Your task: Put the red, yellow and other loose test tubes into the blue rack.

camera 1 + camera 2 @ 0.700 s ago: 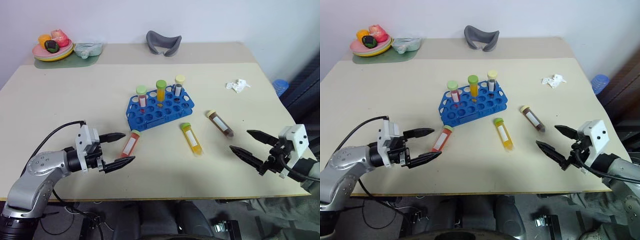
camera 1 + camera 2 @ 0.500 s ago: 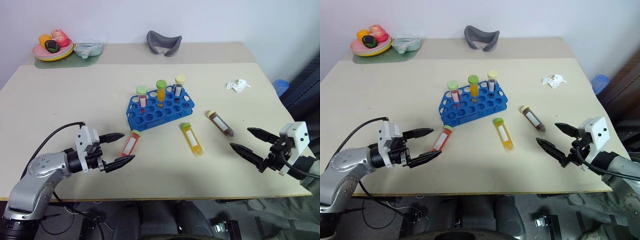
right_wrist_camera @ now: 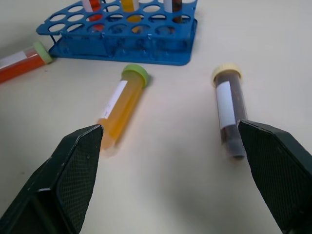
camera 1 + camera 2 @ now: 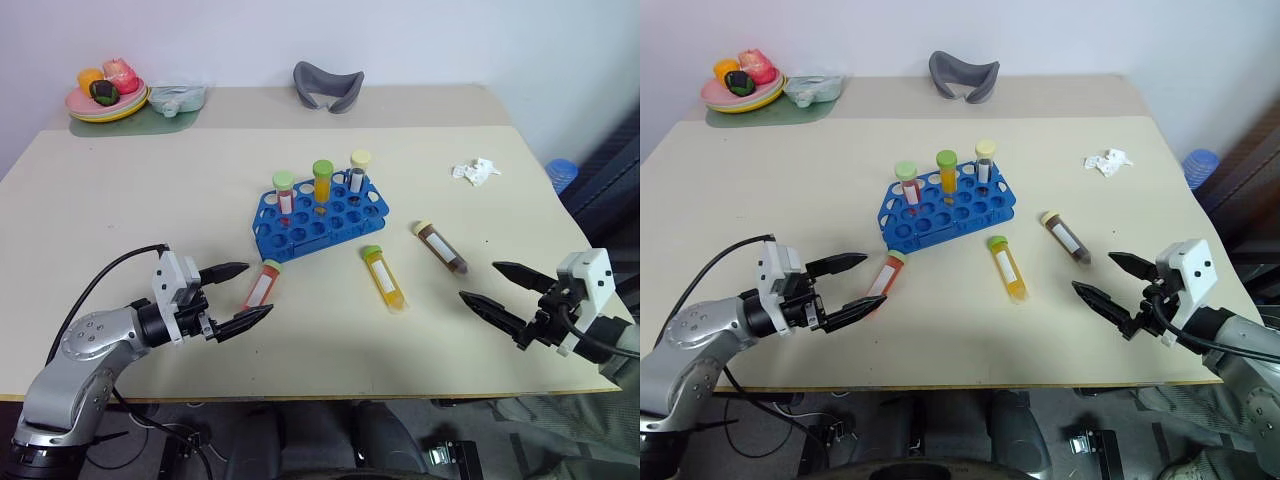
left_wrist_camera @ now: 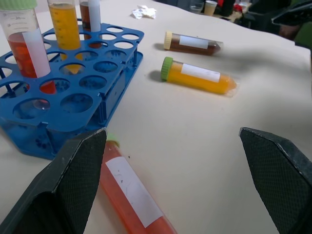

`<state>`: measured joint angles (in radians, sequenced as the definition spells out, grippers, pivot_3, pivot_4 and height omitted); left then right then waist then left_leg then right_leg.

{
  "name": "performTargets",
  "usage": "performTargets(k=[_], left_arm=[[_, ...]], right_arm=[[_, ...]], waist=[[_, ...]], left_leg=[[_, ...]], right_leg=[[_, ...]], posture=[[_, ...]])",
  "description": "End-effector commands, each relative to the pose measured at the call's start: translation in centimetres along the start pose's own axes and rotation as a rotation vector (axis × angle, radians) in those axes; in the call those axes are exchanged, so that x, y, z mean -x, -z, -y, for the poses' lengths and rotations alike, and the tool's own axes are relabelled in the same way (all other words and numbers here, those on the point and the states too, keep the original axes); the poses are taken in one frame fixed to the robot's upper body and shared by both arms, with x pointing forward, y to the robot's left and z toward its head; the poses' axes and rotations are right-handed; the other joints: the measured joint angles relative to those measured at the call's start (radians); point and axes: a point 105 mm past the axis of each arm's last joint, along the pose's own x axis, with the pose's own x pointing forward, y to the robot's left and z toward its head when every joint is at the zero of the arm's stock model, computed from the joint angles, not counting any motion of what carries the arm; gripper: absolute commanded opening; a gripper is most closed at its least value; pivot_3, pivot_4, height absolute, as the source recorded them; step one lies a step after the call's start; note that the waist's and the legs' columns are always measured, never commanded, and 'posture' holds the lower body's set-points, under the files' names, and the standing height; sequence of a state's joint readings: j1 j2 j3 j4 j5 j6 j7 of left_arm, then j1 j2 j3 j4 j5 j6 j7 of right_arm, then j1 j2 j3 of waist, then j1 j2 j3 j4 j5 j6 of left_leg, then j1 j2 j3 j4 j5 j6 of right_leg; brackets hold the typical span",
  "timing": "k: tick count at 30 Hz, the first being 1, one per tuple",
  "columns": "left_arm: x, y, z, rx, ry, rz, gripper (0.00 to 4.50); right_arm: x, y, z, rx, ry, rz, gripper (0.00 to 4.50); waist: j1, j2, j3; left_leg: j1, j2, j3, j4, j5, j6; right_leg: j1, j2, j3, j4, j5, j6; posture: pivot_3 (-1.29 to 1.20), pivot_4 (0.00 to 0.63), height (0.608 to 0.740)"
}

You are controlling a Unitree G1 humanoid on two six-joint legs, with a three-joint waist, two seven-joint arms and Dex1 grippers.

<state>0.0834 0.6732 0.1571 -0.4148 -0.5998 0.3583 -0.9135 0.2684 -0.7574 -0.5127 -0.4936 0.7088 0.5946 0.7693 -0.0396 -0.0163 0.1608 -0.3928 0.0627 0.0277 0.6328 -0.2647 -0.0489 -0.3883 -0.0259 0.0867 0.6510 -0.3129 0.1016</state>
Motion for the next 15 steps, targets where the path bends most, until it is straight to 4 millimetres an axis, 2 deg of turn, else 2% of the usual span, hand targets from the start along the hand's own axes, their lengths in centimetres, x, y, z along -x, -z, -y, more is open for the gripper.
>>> performTargets(k=[1,6,11,13,15], left_arm=[[0.0,-0.7,0.4,-0.037,-0.002,0.025,4.44],[-0.4,-0.8,0.3,-0.057,-0.013,0.04,4.44],[-1.6,-2.1,1.1,-0.024,0.045,0.117,4.44],[-2.3,-2.9,1.7,-0.04,0.092,0.145,4.44],[-3.1,-3.1,2.3,-0.085,0.147,0.138,4.44]], right_arm=[[-0.1,-0.3,-0.1,0.032,-0.015,0.016,4.5],[-0.3,-0.5,0.5,0.044,-0.001,0.033,4.5],[-1.5,-0.6,0.5,0.002,-0.055,0.0,4.5],[-2.1,-0.8,0.4,-0.024,-0.096,-0.059,4.5],[-2.8,-0.9,1.1,-0.015,-0.091,-0.135,4.5]], waist=[[0.0,0.0,0.0],[0.0,0.0,0.0],[0.0,0.0,0.0],[-0.001,0.0,0.0],[-0.002,0.0,0.0]], left_leg=[[0.0,0.0,0.0,0.0,0.0,0.0],[0.0,0.0,0.0,0.0,0.0,0.0],[0.0,0.0,0.0,0.001,0.0,0.0],[0.0,0.0,0.0,0.001,0.0,0.0],[0.0,0.0,0.0,0.002,0.0,0.0]], right_leg=[[0.0,0.0,0.0,0.0,0.0,0.0],[0.0,0.0,0.0,0.0,0.0,0.0],[0.0,0.0,0.0,0.0,0.0,0.0],[0.0,0.0,0.0,0.001,0.0,0.0],[0.001,0.0,0.0,0.001,0.0,0.0]], posture=[[0.0,0.15,0.74],[0.0,0.15,0.74],[0.0,0.15,0.74],[0.0,0.15,0.74],[0.0,0.15,0.74]])
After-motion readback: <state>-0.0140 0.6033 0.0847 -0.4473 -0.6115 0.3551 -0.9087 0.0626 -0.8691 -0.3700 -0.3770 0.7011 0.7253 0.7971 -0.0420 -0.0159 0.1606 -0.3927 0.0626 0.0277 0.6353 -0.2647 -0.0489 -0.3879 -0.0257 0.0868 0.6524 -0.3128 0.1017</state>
